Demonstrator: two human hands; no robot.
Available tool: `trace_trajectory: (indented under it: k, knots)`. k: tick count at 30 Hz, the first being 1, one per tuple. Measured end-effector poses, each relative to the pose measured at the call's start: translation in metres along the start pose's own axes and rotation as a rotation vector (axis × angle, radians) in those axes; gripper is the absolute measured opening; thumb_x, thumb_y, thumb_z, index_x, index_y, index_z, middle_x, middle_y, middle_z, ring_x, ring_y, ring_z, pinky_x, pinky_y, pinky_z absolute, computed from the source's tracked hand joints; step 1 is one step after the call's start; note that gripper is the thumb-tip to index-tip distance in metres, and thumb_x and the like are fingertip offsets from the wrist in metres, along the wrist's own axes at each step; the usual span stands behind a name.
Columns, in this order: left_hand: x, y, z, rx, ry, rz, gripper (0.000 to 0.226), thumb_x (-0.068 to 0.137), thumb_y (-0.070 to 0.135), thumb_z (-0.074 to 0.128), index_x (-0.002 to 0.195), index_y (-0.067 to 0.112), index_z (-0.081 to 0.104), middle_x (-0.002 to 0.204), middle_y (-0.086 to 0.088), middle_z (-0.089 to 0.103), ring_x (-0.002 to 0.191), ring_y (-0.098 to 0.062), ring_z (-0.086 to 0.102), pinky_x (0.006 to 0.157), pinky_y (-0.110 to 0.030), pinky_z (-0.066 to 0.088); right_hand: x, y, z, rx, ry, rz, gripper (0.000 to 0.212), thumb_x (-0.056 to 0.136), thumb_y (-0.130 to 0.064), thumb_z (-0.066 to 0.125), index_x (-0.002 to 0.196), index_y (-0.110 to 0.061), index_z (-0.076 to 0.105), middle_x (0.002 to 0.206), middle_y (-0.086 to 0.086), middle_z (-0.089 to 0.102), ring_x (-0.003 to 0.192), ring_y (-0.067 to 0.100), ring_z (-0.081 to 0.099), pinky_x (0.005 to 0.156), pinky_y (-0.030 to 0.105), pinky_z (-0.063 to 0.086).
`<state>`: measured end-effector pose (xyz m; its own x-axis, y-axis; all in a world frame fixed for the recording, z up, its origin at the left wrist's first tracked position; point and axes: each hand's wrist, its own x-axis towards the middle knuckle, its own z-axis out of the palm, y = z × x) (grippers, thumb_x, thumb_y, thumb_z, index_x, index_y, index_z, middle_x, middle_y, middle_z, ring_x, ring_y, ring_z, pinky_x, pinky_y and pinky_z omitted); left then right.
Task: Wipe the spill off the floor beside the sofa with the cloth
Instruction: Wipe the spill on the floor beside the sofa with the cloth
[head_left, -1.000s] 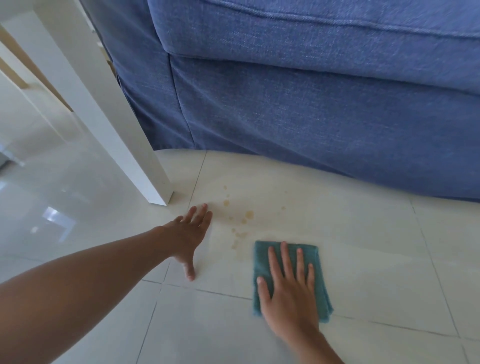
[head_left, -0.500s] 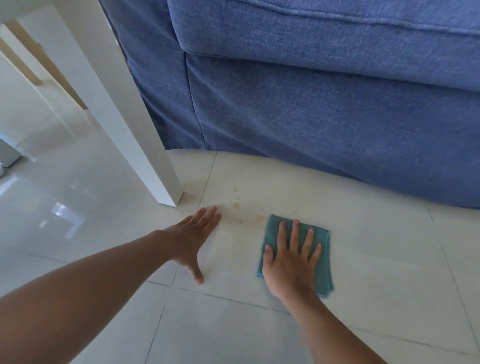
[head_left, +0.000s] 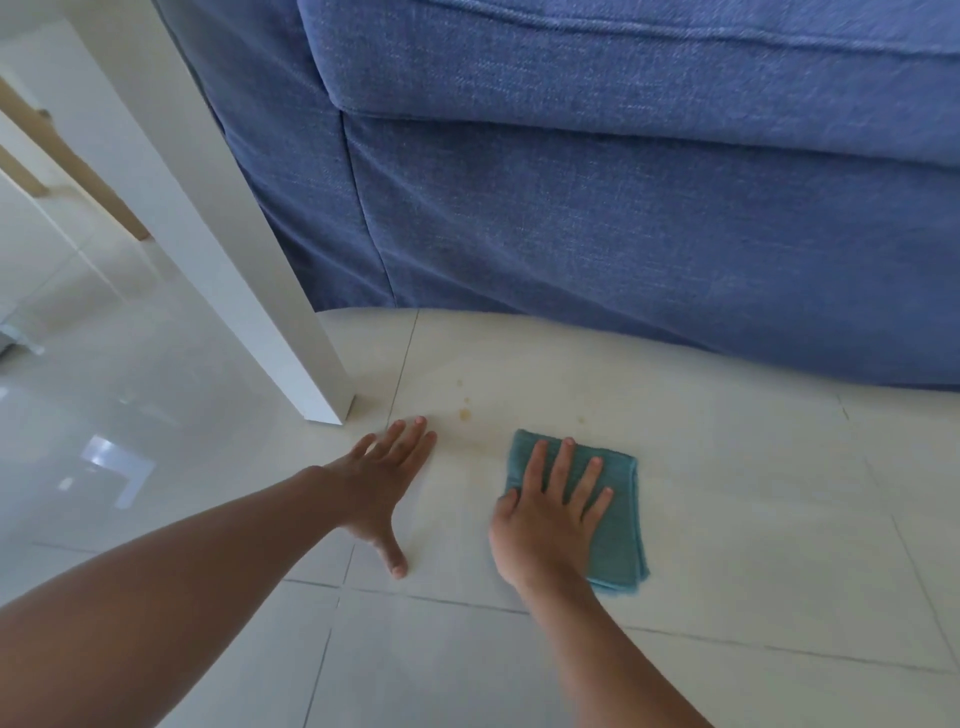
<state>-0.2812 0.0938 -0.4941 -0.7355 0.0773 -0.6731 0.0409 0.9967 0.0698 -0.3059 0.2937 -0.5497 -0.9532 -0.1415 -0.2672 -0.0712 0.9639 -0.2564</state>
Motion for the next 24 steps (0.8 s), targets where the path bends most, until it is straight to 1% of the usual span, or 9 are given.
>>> trace_trajectory:
  k: [3, 5, 8, 12, 14, 17, 20, 22, 24]
  knots:
    - [-0.002, 0.001, 0.000, -0.023, -0.019, -0.004, 0.159, 0.056, 0.066, 0.085, 0.147, 0.016, -0.037, 0.153, -0.008, -0.045, 0.141, -0.027, -0.039, 0.120, -0.045, -0.014, -0.035, 0.018, 0.013, -0.014, 0.020, -0.356, 0.068, 0.095, -0.048, 0.030, 0.158, -0.026, 0.018, 0.168, 0.002, 0.008, 0.154, 0.033, -0.002, 0.119, 0.055, -0.004]
    - [-0.002, -0.002, 0.003, -0.035, -0.002, 0.004, 0.159, 0.057, 0.066, 0.085, 0.147, 0.017, -0.036, 0.153, -0.007, -0.045, 0.140, -0.027, -0.039, 0.121, -0.046, -0.014, -0.039, 0.058, 0.005, -0.088, 0.028, -0.475, 0.070, 0.093, -0.058, 0.033, 0.157, -0.033, 0.022, 0.167, -0.006, 0.016, 0.154, 0.025, 0.007, 0.118, 0.054, 0.003]
    - [-0.005, -0.007, 0.007, -0.039, 0.038, 0.018, 0.157, 0.057, 0.066, 0.084, 0.149, 0.018, -0.034, 0.154, -0.005, -0.043, 0.142, -0.025, -0.037, 0.122, -0.045, -0.011, 0.010, 0.090, -0.017, -0.154, 0.073, -0.292, 0.075, 0.091, -0.065, 0.022, 0.158, -0.034, 0.015, 0.168, -0.006, 0.010, 0.155, 0.025, 0.005, 0.121, 0.054, 0.000]
    - [-0.005, -0.006, 0.011, -0.035, 0.058, 0.033, 0.153, 0.059, 0.064, 0.083, 0.150, 0.018, -0.032, 0.156, -0.006, -0.041, 0.144, -0.025, -0.034, 0.123, -0.045, -0.009, 0.070, 0.048, -0.029, -0.114, 0.054, -0.050, 0.071, 0.097, -0.059, 0.014, 0.158, -0.030, -0.004, 0.169, -0.002, -0.011, 0.153, 0.028, -0.014, 0.121, 0.056, -0.009]
    - [-0.002, -0.007, 0.011, -0.052, 0.068, 0.035, 0.153, 0.059, 0.064, 0.083, 0.149, 0.019, -0.032, 0.156, -0.005, -0.041, 0.143, -0.024, -0.036, 0.122, -0.045, -0.011, 0.060, 0.039, -0.026, -0.105, 0.025, -0.133, 0.071, 0.097, -0.059, 0.012, 0.158, -0.030, -0.008, 0.167, -0.003, -0.017, 0.152, 0.029, -0.019, 0.121, 0.054, -0.012]
    - [-0.002, -0.009, 0.012, -0.082, 0.071, 0.045, 0.153, 0.059, 0.064, 0.083, 0.148, 0.021, -0.034, 0.154, -0.003, -0.043, 0.140, -0.023, -0.039, 0.121, -0.044, -0.013, 0.028, 0.074, -0.028, -0.171, -0.027, -0.315, 0.075, 0.089, -0.064, 0.004, 0.157, -0.034, -0.009, 0.165, -0.007, -0.018, 0.153, 0.024, -0.018, 0.122, 0.049, -0.011]
    - [-0.002, -0.013, 0.016, -0.095, 0.113, 0.063, 0.153, 0.057, 0.066, 0.082, 0.149, 0.022, -0.032, 0.155, -0.001, -0.041, 0.142, -0.021, -0.037, 0.122, -0.042, -0.013, 0.061, 0.100, -0.040, -0.205, 0.038, -0.160, 0.077, 0.089, -0.065, 0.005, 0.158, -0.033, -0.003, 0.169, -0.005, -0.008, 0.154, 0.025, -0.011, 0.123, 0.051, -0.005]
    - [-0.003, -0.015, 0.017, -0.082, 0.136, 0.067, 0.153, 0.057, 0.069, 0.081, 0.149, 0.021, -0.031, 0.155, 0.000, -0.041, 0.143, -0.020, -0.036, 0.121, -0.039, -0.014, 0.100, 0.080, -0.045, -0.158, 0.049, -0.036, 0.072, 0.094, -0.061, 0.011, 0.159, -0.031, 0.000, 0.169, -0.004, -0.007, 0.154, 0.028, -0.010, 0.122, 0.055, -0.004]
    - [-0.002, -0.014, 0.019, -0.083, 0.139, 0.072, 0.153, 0.057, 0.069, 0.081, 0.150, 0.021, -0.031, 0.155, 0.000, -0.041, 0.142, -0.019, -0.037, 0.121, -0.038, -0.015, 0.121, 0.039, -0.041, -0.121, 0.020, -0.046, 0.068, 0.098, -0.057, 0.015, 0.159, -0.031, 0.000, 0.169, -0.004, -0.010, 0.153, 0.029, -0.014, 0.121, 0.057, -0.007]
